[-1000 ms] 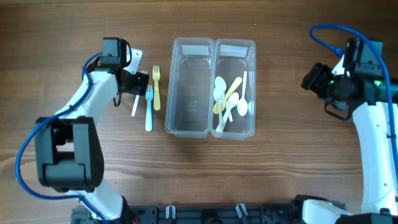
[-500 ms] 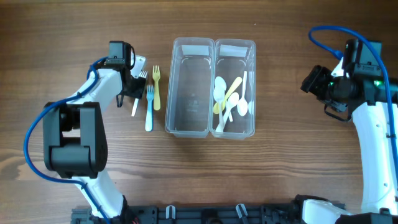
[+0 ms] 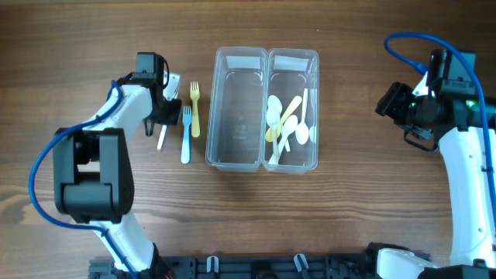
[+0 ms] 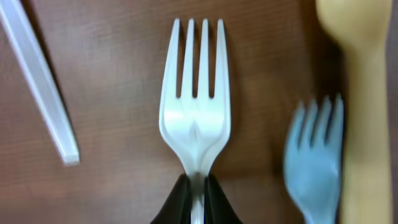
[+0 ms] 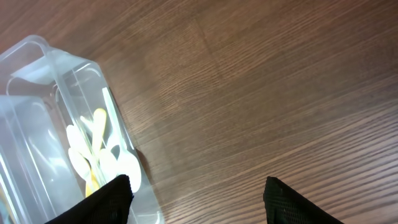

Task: Pack container
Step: 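Carry the white fork into the left compartment and release it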

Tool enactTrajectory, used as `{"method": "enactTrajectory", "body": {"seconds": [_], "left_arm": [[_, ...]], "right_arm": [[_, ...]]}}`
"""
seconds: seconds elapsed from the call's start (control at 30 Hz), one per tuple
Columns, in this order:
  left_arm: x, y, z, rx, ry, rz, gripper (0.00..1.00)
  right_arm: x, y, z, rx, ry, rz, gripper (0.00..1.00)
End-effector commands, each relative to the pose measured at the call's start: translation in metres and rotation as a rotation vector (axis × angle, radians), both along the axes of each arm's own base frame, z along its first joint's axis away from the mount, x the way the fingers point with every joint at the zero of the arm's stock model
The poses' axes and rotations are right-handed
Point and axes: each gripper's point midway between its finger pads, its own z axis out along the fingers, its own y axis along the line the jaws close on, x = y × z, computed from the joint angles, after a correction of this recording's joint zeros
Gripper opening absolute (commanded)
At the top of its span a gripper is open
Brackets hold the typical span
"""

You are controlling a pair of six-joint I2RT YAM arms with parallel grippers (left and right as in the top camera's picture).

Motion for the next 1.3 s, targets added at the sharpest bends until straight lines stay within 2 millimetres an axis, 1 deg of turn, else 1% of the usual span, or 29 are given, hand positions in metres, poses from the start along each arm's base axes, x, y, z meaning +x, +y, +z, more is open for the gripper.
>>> {"method": "enactTrajectory", "body": {"seconds": [0.0, 0.13, 0.2, 0.23, 0.27, 0.3, 0.33, 0.37, 0.43, 0.53, 0.67, 0.77, 0.8, 0.83, 0.87, 0.9, 0.97, 1.1, 1.2, 1.27], "left_arm": [[0.016, -0.018, 0.079, -0.027, -0.169, 0.026, 0.04], [0.015, -0.044, 0.141, -0.063, -0.323, -0.017, 0.04], [0.010, -0.059, 0.165, -0.105, -0.382, -0.007, 0.04], [0.006, -0.072, 0.178, -0.150, -0.409, -0.002, 0.04], [0.003, -0.081, 0.184, -0.180, -0.419, -0.007, 0.04], [-0.005, -0.099, 0.192, -0.245, -0.421, 0.011, 0.04], [-0.007, -0.104, 0.193, -0.264, -0.415, 0.027, 0.04], [-0.010, -0.111, 0.192, -0.284, -0.403, 0.052, 0.04], [-0.014, -0.124, 0.181, -0.309, -0.364, 0.085, 0.04], [-0.020, -0.144, 0.153, -0.316, -0.292, 0.098, 0.04], [-0.026, -0.173, 0.113, -0.291, -0.200, 0.045, 0.04], [-0.030, -0.185, 0.089, -0.268, -0.149, 0.019, 0.04], [-0.030, -0.186, 0.084, -0.263, -0.139, 0.016, 0.07], [-0.031, -0.186, 0.082, -0.261, -0.133, 0.016, 0.25], [-0.032, -0.187, 0.081, -0.263, -0.123, 0.015, 0.69], [-0.034, -0.185, 0.083, -0.264, -0.117, 0.018, 1.00], [-0.034, -0.179, 0.094, -0.268, -0.115, 0.027, 1.00], [-0.032, -0.156, 0.129, -0.290, -0.136, 0.082, 1.00], [-0.032, -0.132, 0.147, -0.291, -0.160, 0.136, 1.00], [-0.033, -0.112, 0.151, -0.267, -0.165, 0.184, 1.00]], "right_arm": [[0.001, 0.001, -0.004, 0.013, 0.010, 0.002, 0.68], [0.002, 0.001, -0.004, 0.012, 0.005, 0.002, 0.68], [0.002, 0.001, -0.004, 0.012, 0.005, 0.002, 0.68], [0.002, 0.001, -0.004, 0.011, 0.005, 0.002, 0.68], [0.002, 0.001, -0.004, 0.011, 0.005, 0.002, 0.68], [0.002, 0.001, -0.004, 0.011, 0.005, 0.002, 0.68], [0.002, 0.001, -0.003, 0.012, 0.004, 0.002, 0.68], [0.002, 0.001, -0.003, 0.012, 0.003, 0.002, 0.68], [0.003, 0.001, -0.003, 0.011, 0.002, 0.002, 0.68], [0.003, 0.001, -0.003, 0.012, 0.002, 0.000, 0.68], [0.003, 0.001, -0.003, 0.012, -0.001, 0.001, 0.68], [0.003, 0.001, -0.003, 0.011, 0.002, 0.002, 0.68], [0.002, 0.001, -0.003, 0.011, 0.003, 0.002, 0.68], [0.002, 0.001, -0.003, 0.011, 0.004, 0.002, 0.68], [0.002, 0.001, -0.004, 0.012, 0.005, 0.002, 0.68], [0.002, 0.001, -0.004, 0.012, 0.005, 0.002, 0.68], [0.002, 0.001, -0.004, 0.012, 0.005, 0.002, 0.68], [0.002, 0.001, -0.004, 0.012, 0.005, 0.002, 0.68], [0.002, 0.001, -0.004, 0.012, 0.005, 0.002, 0.68], [0.002, 0.001, -0.004, 0.012, 0.006, 0.002, 0.68]]}}
